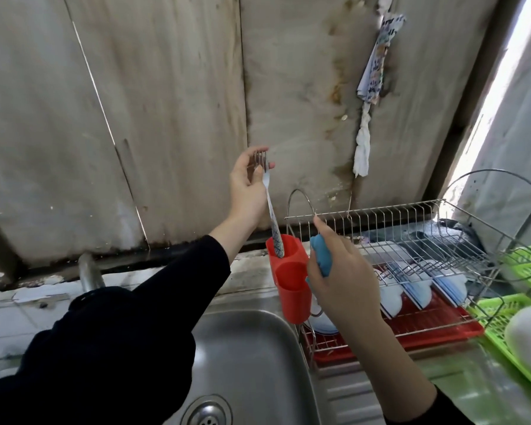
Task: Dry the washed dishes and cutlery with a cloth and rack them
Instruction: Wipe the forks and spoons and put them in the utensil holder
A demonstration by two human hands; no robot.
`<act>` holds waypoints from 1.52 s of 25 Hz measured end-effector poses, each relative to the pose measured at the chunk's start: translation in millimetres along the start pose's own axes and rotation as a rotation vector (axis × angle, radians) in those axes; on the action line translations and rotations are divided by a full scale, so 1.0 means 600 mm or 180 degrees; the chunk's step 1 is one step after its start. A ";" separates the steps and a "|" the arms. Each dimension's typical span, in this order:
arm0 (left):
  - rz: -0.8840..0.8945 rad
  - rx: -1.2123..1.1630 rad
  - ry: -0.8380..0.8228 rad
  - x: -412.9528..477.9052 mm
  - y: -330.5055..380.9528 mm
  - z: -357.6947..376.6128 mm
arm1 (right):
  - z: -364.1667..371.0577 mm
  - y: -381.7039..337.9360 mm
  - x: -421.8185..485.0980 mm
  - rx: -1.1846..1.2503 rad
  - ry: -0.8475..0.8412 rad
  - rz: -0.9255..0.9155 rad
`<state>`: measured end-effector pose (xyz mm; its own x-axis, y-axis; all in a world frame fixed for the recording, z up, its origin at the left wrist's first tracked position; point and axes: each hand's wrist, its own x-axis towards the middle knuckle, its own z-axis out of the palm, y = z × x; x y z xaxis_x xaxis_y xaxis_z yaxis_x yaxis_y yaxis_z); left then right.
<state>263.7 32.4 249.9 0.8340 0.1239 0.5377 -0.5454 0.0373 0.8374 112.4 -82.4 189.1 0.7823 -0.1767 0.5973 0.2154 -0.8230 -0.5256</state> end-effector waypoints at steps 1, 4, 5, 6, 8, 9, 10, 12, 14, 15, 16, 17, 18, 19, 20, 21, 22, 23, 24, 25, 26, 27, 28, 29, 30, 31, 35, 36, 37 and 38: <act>-0.0087 -0.0097 0.0045 0.000 -0.010 0.003 | 0.004 0.003 0.000 0.0014 0.0049 -0.0040; -0.0382 -0.0316 0.0023 -0.008 -0.043 0.008 | 0.008 0.009 0.001 0.0041 0.0088 -0.0075; -0.0448 -0.0373 0.0024 -0.012 -0.055 0.008 | 0.009 0.012 0.001 0.0054 0.0084 -0.0081; -0.0490 -0.0487 0.0078 -0.012 -0.064 0.008 | 0.009 0.012 0.000 0.0074 0.0078 -0.0088; -0.0571 -0.0842 0.0369 -0.005 -0.065 0.007 | 0.010 0.014 0.000 0.0130 0.0072 -0.0095; -0.0576 -0.0997 0.0528 0.004 -0.060 0.007 | 0.010 0.015 -0.001 0.0155 0.0070 -0.0105; -0.0515 -0.1067 0.0640 0.012 -0.055 0.007 | 0.011 0.017 -0.001 0.0164 0.0069 -0.0132; -0.0351 -0.0990 0.0700 0.024 -0.049 0.008 | 0.011 0.019 -0.002 0.0167 0.0051 -0.0151; -0.0355 -0.0820 0.0577 0.020 -0.053 0.009 | 0.011 0.022 -0.001 0.0183 -0.0048 -0.0095; -0.0404 -0.0673 0.0480 0.011 -0.060 0.011 | 0.010 0.023 -0.002 0.0196 -0.0090 -0.0092; -0.0448 -0.0494 0.0365 0.001 -0.069 0.013 | 0.010 0.024 -0.003 0.0213 -0.0110 -0.0105; -0.0476 -0.0323 0.0241 -0.012 -0.077 0.016 | 0.010 0.025 -0.003 0.0236 -0.0111 -0.0123; -0.0488 -0.0191 0.0118 -0.024 -0.085 0.017 | 0.009 0.025 -0.003 0.0267 -0.0097 -0.0147; -0.0485 -0.0084 -0.0012 -0.035 -0.092 0.018 | 0.008 0.026 -0.004 0.0294 -0.0081 -0.0170; -0.0471 0.0021 -0.0169 -0.043 -0.098 0.016 | 0.008 0.027 -0.004 0.0320 -0.0068 -0.0178; -0.0466 0.0144 -0.0340 -0.050 -0.103 0.011 | 0.008 0.028 -0.005 0.0340 -0.0062 -0.0170; -0.0482 0.0287 -0.0482 -0.053 -0.110 0.004 | 0.008 0.028 -0.005 0.0353 -0.0064 -0.0157; -0.0513 0.0422 -0.0586 -0.055 -0.115 -0.004 | 0.008 0.029 -0.005 0.0352 -0.0072 -0.0154; -0.0563 0.0528 -0.0662 -0.056 -0.117 -0.011 | 0.008 0.029 -0.005 0.0342 -0.0082 -0.0153; -0.0617 0.0609 -0.0738 -0.056 -0.119 -0.017 | 0.008 0.029 -0.005 0.0329 -0.0089 -0.0149; -0.0682 0.0667 -0.0818 -0.056 -0.118 -0.021 | 0.007 0.029 -0.004 0.0321 -0.0098 -0.0140; -0.0779 0.0694 -0.0880 -0.057 -0.116 -0.022 | 0.008 0.029 -0.003 0.0320 -0.0117 -0.0130; -0.0924 0.0722 -0.0913 -0.057 -0.114 -0.022 | 0.007 0.028 -0.003 0.0349 -0.0146 -0.0117; -0.1108 0.0771 -0.0953 -0.059 -0.112 -0.022 | 0.006 0.028 -0.004 0.0417 -0.0174 -0.0097; -0.1313 0.0854 -0.1001 -0.062 -0.112 -0.022 | 0.005 0.028 -0.004 0.0513 -0.0192 -0.0073; -0.1495 0.0917 -0.1059 -0.065 -0.112 -0.024 | 0.005 0.030 -0.004 0.0595 -0.0196 -0.0050; -0.1730 0.0878 -0.1021 -0.096 -0.097 -0.036 | 0.004 0.032 -0.010 0.0469 0.0132 -0.0069; -0.1719 0.0903 -0.0920 -0.106 -0.090 -0.042 | 0.003 0.027 -0.013 0.0416 0.0305 -0.0136; -0.1682 0.0937 -0.0830 -0.116 -0.083 -0.049 | 0.001 0.021 -0.018 0.0414 0.0460 -0.0227; -0.1633 0.0957 -0.0762 -0.127 -0.079 -0.059 | -0.002 0.012 -0.023 0.0461 0.0560 -0.0325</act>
<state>223.1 56.4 165.8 0.9973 -0.0621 0.0392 -0.0537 -0.2511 0.9665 102.5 -86.4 177.5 0.6411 -0.1983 0.7414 0.3795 -0.7577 -0.5309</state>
